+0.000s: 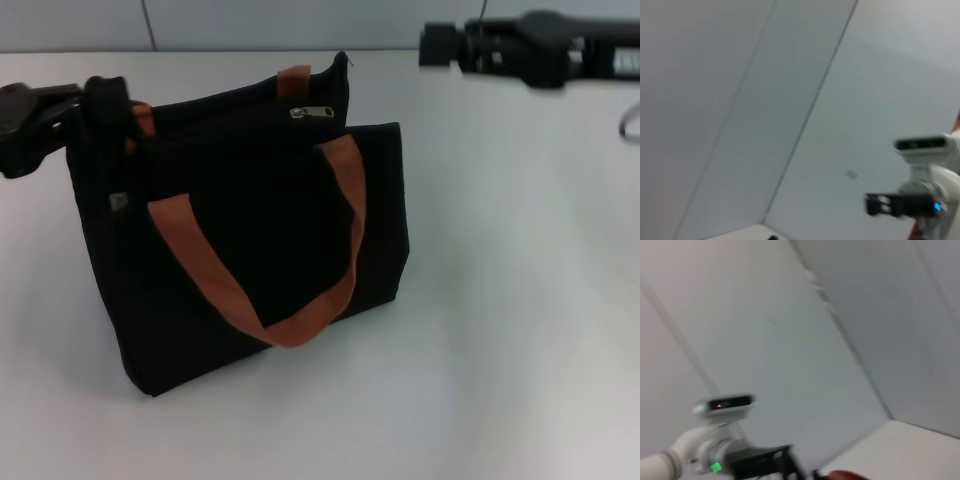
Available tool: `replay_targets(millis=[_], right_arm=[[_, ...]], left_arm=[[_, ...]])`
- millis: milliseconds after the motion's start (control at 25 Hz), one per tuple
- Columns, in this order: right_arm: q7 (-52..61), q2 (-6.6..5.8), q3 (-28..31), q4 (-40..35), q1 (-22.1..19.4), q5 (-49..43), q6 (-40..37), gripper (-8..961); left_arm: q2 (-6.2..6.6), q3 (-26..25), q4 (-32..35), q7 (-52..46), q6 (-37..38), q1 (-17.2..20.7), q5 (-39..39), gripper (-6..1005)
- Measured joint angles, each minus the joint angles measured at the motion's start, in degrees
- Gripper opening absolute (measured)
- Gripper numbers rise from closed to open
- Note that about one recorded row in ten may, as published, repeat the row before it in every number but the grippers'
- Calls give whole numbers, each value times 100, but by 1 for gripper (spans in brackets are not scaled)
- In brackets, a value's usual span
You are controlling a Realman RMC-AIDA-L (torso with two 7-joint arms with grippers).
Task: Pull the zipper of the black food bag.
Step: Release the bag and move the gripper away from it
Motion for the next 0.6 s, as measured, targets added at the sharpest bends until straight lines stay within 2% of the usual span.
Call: replay_targets(millis=[120, 240, 320, 520, 600], right_arm=[[-1405, 20, 20, 729, -261, 155, -301, 246], [-2011, 49, 9, 1017, -360, 155, -360, 372], [-2605, 81, -5, 1278, -474, 149, -399, 452], [-3485, 123, -35, 1636, -673, 141, -500, 640], [-3675, 127, -67, 1742, -693, 96, -583, 658]], left_arm=[[76, 32, -1, 19, -159, 102, 35, 49], [162, 35, 16, 115, -379, 148, 157, 56], [250, 11, 41, 170, -520, 150, 223, 140], [563, -7, 38, 183, -755, 176, 235, 334], [636, 8, 74, 186, -656, 243, 236, 402]])
